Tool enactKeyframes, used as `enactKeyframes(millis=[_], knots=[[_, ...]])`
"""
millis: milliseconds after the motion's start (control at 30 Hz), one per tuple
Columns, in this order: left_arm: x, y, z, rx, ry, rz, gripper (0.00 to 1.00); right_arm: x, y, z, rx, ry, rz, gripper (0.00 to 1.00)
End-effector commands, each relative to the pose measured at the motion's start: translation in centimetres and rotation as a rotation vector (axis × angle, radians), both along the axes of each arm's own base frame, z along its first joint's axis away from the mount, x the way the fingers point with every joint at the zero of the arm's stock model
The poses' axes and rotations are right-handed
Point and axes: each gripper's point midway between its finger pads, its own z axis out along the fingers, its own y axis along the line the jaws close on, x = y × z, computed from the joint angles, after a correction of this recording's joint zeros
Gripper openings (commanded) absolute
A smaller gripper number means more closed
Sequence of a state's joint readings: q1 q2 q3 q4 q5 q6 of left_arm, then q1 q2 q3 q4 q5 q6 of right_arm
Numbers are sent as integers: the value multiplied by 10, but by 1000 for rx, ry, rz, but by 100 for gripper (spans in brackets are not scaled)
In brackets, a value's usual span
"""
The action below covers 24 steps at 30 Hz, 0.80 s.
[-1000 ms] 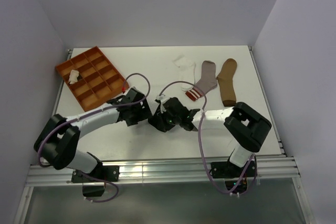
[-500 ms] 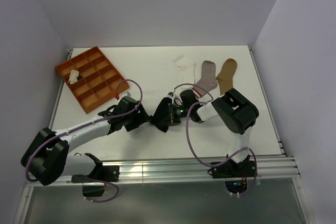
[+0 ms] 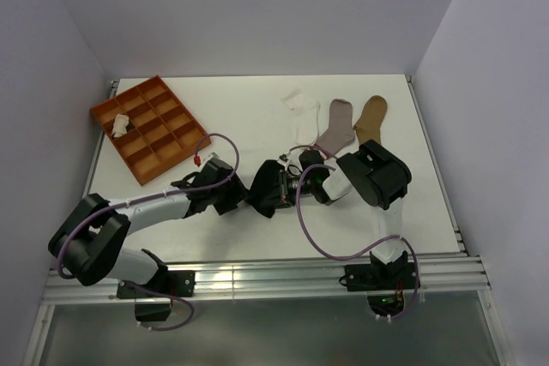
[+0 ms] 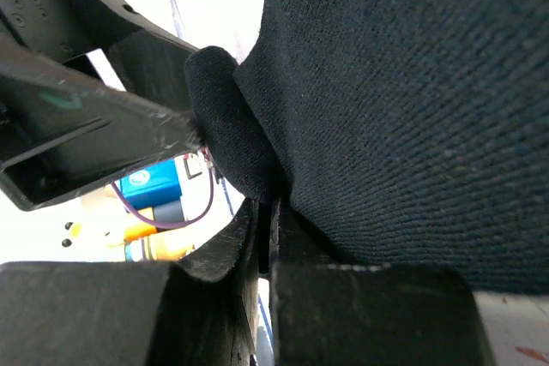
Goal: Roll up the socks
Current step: Roll the sock at the center of the board.
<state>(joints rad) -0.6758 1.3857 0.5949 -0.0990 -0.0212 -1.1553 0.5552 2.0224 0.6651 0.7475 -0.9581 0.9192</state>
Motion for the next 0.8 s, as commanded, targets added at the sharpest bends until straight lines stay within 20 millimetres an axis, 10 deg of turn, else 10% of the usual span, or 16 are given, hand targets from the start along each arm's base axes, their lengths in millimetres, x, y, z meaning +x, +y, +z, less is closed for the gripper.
enactKeyframes(millis=[0,767], knots=[[14,-10,11,-41,-24,46,65,-15,-18,-41,-131,127,-62,0],[4,-9,-40,96,129,-13,16,-8,-25,-38,-206,28,-63,11]])
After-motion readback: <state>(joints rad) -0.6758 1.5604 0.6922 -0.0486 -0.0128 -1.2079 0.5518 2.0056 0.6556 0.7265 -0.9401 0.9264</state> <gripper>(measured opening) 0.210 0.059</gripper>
